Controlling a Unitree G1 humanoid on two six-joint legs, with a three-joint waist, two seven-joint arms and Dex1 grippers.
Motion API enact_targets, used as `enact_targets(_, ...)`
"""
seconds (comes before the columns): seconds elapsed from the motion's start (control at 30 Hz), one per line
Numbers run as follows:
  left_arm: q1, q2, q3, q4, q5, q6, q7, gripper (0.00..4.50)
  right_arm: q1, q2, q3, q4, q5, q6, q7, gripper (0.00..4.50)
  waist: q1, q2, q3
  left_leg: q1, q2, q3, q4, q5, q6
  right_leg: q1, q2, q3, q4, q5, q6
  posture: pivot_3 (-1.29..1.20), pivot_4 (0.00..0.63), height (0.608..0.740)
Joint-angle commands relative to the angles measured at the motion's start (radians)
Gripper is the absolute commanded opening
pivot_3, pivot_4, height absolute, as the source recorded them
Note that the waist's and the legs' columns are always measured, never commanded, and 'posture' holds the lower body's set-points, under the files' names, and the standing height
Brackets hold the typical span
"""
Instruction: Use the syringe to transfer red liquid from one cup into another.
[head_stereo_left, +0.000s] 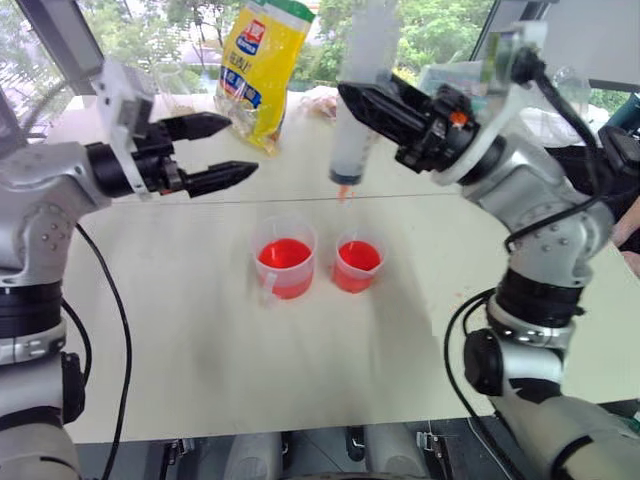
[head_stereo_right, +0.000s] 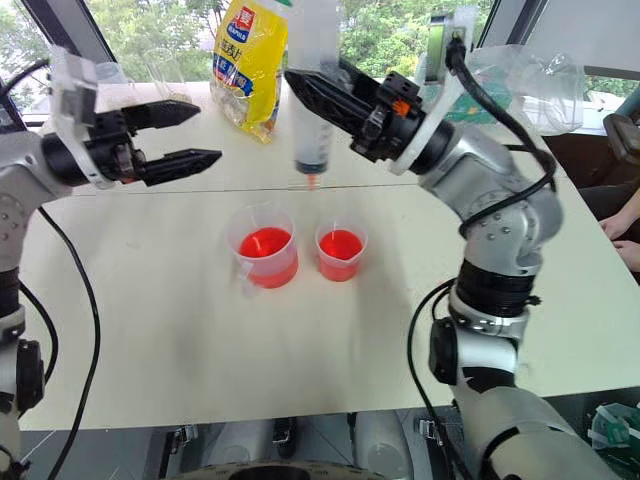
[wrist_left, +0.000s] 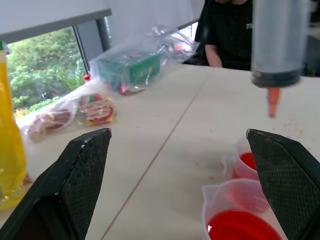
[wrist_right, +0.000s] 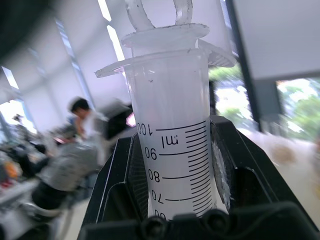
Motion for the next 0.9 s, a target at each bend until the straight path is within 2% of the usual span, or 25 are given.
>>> enact_targets(0.03,-0.012,0.047,0.045,-0.005,-0.001,0.004,-0.022,4.50,0.036,0.047,0.063,0.031,-0.015,-0.115,0.041,1.34,-0.001,0.000,0.000,0.000,0.000,0.000,0.000,0.000,0.000,0.000,0.000,0.000,0.000,0.000,0.000,0.00,0.150,0.740)
enact_targets(0.17,-0.008,0.070,0.059,0.000,-0.006,0.011,-0.027,4.50,0.092,0.096,0.167,0.136,-0.102,-0.270,0.104,1.34,-0.002,0.000,0.000,0.000,0.000,0.000,0.000,0.000,0.000,0.000,0.000,0.000,0.001,0.000,0.000,0.00,0.150,0.740)
enact_targets(0.4,-0.032,0.051,0.046,-0.046,-0.036,0.062,-0.017,4.50,0.193,0.148,0.311,0.279,-0.253,-0.516,0.187,1.34,-0.001,0.000,0.000,0.000,0.000,0.000,0.000,0.000,0.000,0.000,0.000,0.000,0.001,0.000,0.000,0.00,0.150,0.740)
enact_targets(0.9,0.016,0.037,0.033,-0.127,-0.060,0.101,-0.033,4.50,0.266,0.115,0.420,0.301,-0.359,-0.608,0.226,1.34,-0.003,0.000,0.000,0.001,0.000,-0.001,0.000,0.001,-0.002,0.000,0.001,0.000,0.002,0.000,0.000,0.00,0.150,0.740)
